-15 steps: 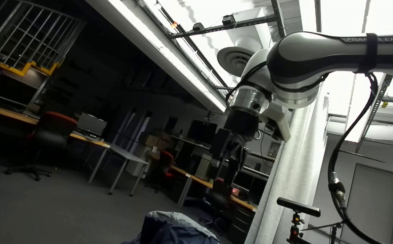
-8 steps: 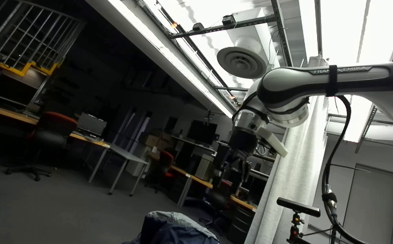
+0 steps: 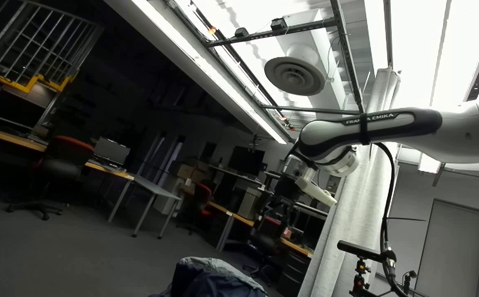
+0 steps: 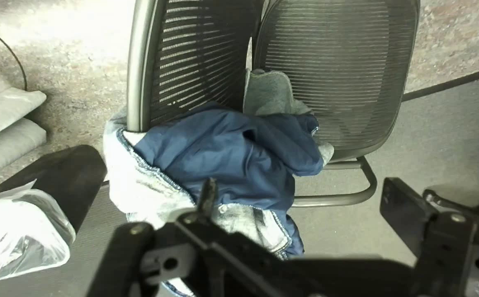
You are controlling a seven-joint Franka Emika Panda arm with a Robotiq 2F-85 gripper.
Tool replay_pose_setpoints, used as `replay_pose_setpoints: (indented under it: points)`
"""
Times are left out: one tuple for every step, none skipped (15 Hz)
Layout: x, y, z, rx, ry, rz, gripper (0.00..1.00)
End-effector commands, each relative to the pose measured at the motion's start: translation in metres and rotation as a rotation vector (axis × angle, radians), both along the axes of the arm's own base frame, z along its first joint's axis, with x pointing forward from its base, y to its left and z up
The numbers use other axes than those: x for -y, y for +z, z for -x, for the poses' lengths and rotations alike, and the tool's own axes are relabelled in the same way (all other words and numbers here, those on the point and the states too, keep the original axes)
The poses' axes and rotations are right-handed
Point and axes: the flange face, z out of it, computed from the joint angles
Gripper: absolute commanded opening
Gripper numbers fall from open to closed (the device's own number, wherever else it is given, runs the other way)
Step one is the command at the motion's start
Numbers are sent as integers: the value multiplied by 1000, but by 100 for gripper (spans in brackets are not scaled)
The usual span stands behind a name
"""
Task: Remove the jean jacket from the backrest of the chair, place the jacket on the backrest, remove the jacket from the backrest
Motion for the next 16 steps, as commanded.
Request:
replay_pose_setpoints:
  points:
    - [4,0,-3,-1,-5,1,100]
    - [5,0,-5,0,-7,1,100]
    - [5,1,-6,1,-6,2,100]
    - [4,2,-7,4,-5,3,100]
    - [4,3,-7,5,-5,3,100]
    - [4,-1,-9,4,-8,5,100]
    - [7,-4,-13,6,-11,23,100]
    - [9,-8,-20,-5,-11,43,100]
    - [12,-12,-25,-15,-13,58,100]
    - [17,-18,-34,-30,-10,81,100]
    - [21,-22,-41,-38,-13,106,100]
    - [25,-27,-52,-47,-15,125,100]
    - [28,-31,-60,-51,-14,142,100]
    - [30,-36,-71,-54,-10,154,100]
    - [31,-41,-80,-53,-7,167,100]
    - [31,-46,-91,-46,4,174,100]
